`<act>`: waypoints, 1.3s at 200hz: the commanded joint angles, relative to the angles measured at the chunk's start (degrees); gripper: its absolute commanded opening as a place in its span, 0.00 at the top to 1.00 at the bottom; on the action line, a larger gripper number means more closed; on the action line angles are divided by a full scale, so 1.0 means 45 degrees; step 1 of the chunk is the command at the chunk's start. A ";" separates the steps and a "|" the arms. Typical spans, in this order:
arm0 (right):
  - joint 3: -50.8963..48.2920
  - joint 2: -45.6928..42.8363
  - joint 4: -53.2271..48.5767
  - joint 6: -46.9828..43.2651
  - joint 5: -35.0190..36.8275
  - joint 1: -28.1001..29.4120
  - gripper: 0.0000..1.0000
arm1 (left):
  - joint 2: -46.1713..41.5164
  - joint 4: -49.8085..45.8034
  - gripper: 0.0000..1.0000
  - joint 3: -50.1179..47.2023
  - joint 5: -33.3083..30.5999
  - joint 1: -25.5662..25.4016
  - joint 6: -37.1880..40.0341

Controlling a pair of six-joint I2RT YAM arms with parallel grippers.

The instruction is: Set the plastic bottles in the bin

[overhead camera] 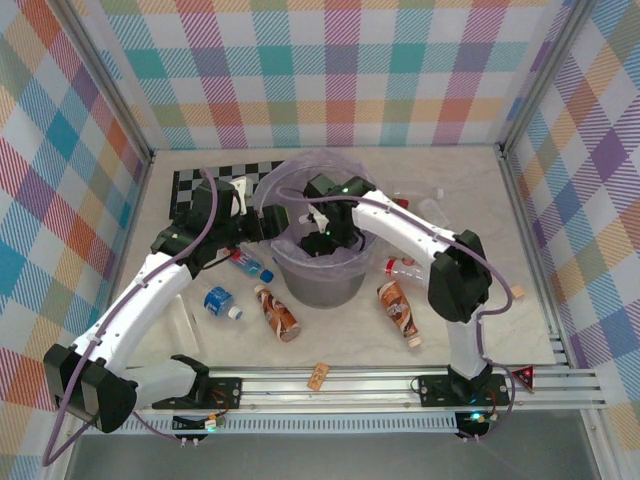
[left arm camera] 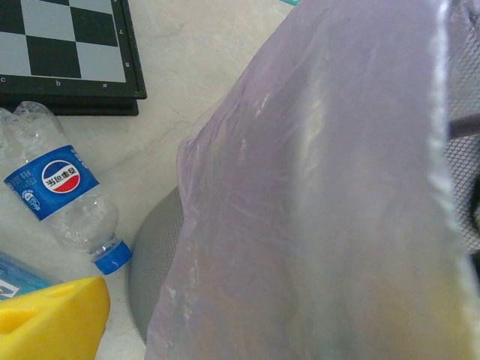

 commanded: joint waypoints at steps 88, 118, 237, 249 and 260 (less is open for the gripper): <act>0.5960 -0.2720 -0.3094 -0.1201 0.1309 -0.0365 0.07 | -0.0245 -0.2202 0.00 0.2895 -0.0302 -0.0107 0.1893; 0.5835 -0.4348 -0.2382 -0.1559 0.1282 -0.1139 0.06 | -0.0555 -0.2948 0.01 0.3208 -0.0773 -0.0092 0.2219; -0.2169 -0.6614 -0.1491 -0.2652 0.1734 -0.9347 0.10 | -0.0467 -0.3180 0.18 0.1974 0.0025 -0.0121 0.1768; -0.2579 -0.5938 -0.1004 -0.2708 0.1922 -0.9579 0.11 | -0.0494 -0.2934 0.19 0.1743 0.0164 -0.0109 0.1613; -0.2845 -0.5345 -0.0336 -0.2798 0.2378 -0.9788 0.11 | -0.0518 -0.2747 0.19 0.1546 0.0234 -0.0126 0.1496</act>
